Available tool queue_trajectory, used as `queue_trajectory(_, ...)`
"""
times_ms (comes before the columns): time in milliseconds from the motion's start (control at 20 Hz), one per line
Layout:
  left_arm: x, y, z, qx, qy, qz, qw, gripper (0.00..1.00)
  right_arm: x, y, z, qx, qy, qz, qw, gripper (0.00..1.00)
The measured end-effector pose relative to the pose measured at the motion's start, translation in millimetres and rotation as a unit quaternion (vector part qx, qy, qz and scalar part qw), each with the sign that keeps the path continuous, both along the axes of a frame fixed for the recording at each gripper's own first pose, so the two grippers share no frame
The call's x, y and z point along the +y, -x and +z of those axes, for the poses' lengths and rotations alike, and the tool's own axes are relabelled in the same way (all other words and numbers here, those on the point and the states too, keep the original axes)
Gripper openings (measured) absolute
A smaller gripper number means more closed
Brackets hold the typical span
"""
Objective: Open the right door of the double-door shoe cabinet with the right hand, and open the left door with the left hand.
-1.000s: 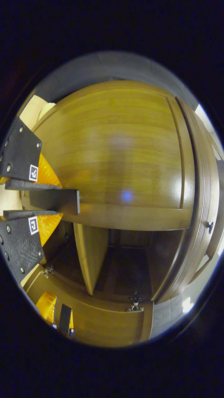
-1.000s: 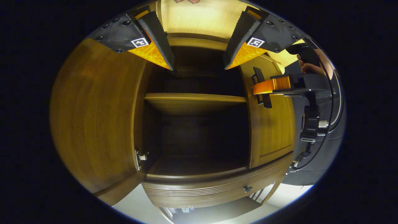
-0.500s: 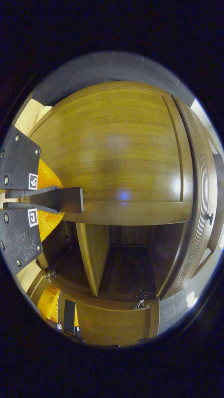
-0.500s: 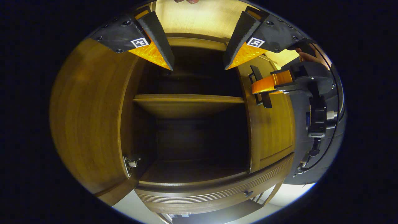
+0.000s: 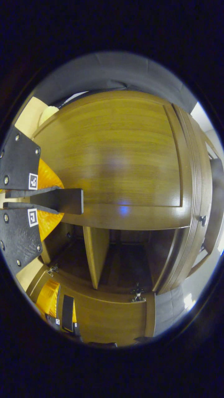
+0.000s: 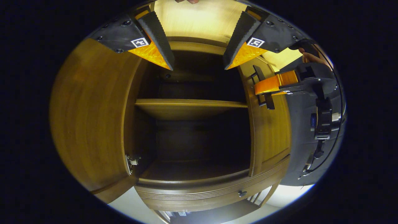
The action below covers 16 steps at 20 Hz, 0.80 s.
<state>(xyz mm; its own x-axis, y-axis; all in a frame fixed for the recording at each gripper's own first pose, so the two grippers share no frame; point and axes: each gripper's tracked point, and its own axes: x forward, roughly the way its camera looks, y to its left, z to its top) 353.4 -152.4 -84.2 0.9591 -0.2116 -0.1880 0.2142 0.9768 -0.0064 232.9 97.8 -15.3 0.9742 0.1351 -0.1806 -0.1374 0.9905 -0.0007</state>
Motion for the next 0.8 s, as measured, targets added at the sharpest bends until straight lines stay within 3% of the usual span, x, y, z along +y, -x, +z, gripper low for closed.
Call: queue_trajectory(800, 53.4, 92.3, 0.9, 0.007, 0.021, 0.011, 1.0, 0.07, -0.2, -25.4, -8.2, 0.006, 0.005, 0.01, 1.0, 0.99)
